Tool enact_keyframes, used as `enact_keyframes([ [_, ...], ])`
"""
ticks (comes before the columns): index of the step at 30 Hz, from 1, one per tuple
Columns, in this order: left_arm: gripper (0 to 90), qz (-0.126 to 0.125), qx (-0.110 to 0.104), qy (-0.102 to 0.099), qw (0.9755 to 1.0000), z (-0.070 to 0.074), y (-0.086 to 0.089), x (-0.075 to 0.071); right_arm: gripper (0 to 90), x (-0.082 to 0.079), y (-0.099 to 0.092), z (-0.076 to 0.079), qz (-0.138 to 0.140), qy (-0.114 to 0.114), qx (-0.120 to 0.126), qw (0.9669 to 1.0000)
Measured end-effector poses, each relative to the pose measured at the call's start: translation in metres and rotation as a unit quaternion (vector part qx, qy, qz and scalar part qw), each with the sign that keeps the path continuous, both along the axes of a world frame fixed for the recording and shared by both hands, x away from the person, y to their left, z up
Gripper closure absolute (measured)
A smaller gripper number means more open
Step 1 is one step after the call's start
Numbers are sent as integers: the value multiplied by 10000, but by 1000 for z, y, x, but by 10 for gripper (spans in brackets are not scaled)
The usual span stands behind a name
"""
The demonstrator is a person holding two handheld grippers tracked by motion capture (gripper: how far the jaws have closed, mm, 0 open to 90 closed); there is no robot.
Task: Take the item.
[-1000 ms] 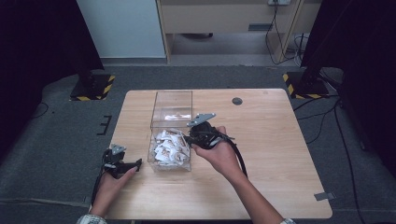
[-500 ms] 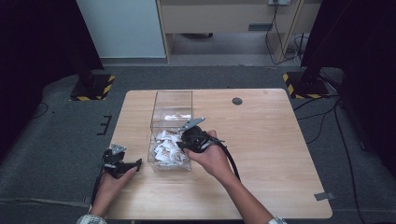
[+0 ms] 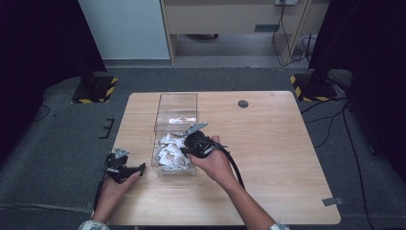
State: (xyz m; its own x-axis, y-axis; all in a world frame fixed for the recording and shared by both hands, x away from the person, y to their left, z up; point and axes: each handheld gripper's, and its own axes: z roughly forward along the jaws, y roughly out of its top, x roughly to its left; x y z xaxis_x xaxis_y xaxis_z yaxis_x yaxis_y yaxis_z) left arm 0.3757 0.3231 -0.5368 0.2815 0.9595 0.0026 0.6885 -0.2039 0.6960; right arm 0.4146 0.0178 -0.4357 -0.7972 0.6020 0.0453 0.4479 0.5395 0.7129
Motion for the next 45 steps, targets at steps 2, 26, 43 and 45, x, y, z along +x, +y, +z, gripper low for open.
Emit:
enact_keyframes([
  [2,0,1,-1,0,10000,0,0,0,714,0,0,-3,10,7,-42,10000],
  [26,0,-2,-1,-1,10000,0,0,0,900,-4,-6,8,49,51,169,9998],
  [43,0,-1,-1,0,10000,0,0,0,900,-10,-10,32,102,-81,401,9991],
  [45,0,-1,-1,0,10000,0,0,0,900,-10,-10,33,101,-92,400,9991],
])
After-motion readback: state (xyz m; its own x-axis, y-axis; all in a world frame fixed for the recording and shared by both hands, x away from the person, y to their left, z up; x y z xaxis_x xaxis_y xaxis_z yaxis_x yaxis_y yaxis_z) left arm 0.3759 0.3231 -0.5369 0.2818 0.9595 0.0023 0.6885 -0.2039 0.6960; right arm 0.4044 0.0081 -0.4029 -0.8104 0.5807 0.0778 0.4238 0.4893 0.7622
